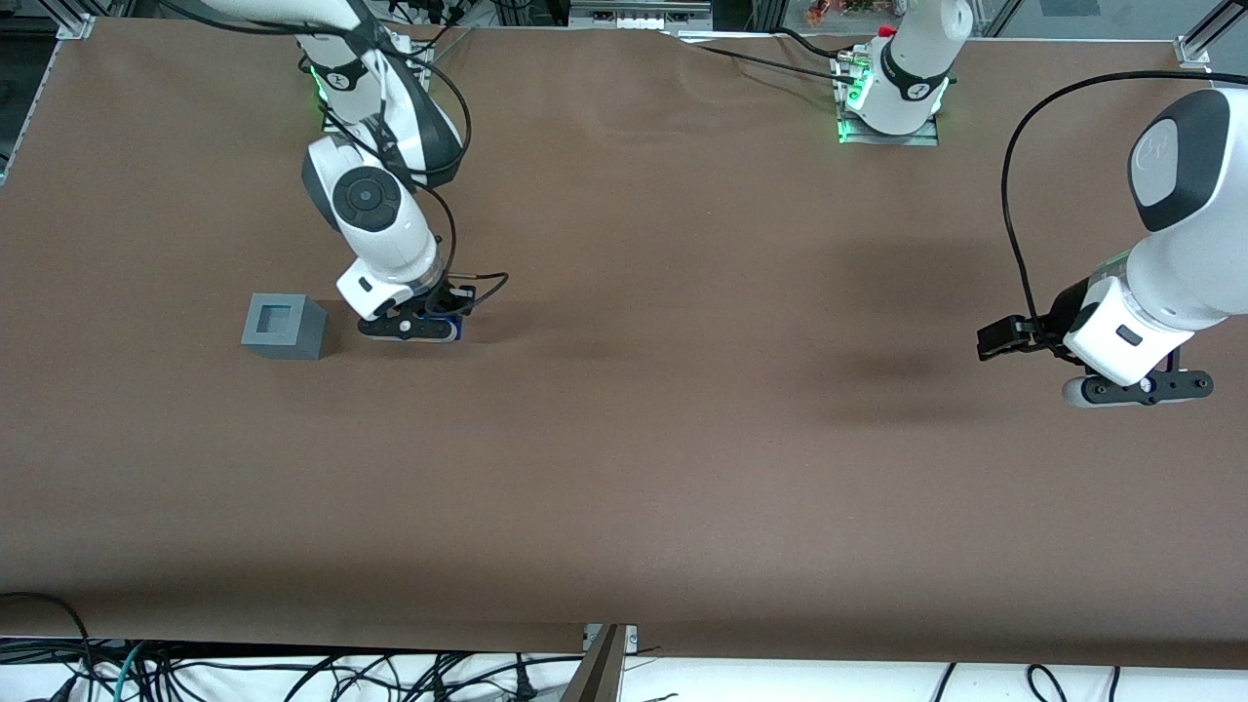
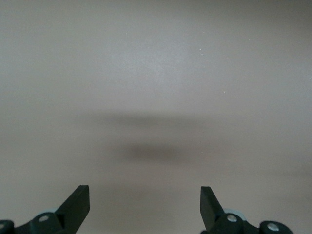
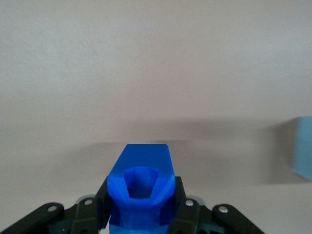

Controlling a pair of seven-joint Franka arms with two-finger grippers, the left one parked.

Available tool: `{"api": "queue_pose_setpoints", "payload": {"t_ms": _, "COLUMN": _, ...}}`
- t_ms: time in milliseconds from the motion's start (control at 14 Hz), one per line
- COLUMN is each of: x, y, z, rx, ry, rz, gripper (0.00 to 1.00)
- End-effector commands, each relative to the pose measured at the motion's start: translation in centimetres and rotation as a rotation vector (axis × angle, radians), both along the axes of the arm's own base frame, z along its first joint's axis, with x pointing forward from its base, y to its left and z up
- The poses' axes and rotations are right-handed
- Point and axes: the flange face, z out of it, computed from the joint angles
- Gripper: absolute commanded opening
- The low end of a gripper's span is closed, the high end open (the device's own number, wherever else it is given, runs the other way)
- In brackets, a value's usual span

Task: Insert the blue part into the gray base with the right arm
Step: 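Carry the blue part over the gray base's square hole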

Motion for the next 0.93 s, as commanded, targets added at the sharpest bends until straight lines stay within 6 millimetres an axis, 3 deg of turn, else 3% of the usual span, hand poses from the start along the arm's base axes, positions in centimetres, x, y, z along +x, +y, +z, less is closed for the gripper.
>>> {"api": "queue_pose_setpoints", "payload": {"t_ms": 0, "x": 2.1, "y": -1.1, "z": 4.5, "rx": -0.032, "ry": 0.044, "rz": 0.039, "gripper": 0.12}}
{"api": "queue_pose_setpoints", "payload": {"t_ms": 143, "x": 3.0, "y": -4.3, "z": 6.5, "rx": -0.041, "ry": 0.043, "rz": 0.051, "gripper": 0.12}}
{"api": "queue_pose_setpoints", "payload": {"t_ms": 429, "x": 4.6, "y": -11.5, "z": 7.9, "rx": -0.034, "ry": 0.067, "rz": 0.082, "gripper": 0.12}}
{"api": "queue_pose_setpoints", "payload": {"t_ms": 571, "x": 5.2, "y": -16.1, "z": 8.1, "rx": -0.039, "ry": 0.094, "rz": 0.099, "gripper": 0.12}}
{"api": "queue_pose_setpoints", "payload": {"t_ms": 857, "x": 5.2, "y": -22.6, "z": 7.4, "rx": -0.024, "ry": 0.130, "rz": 0.100, "gripper": 0.12}}
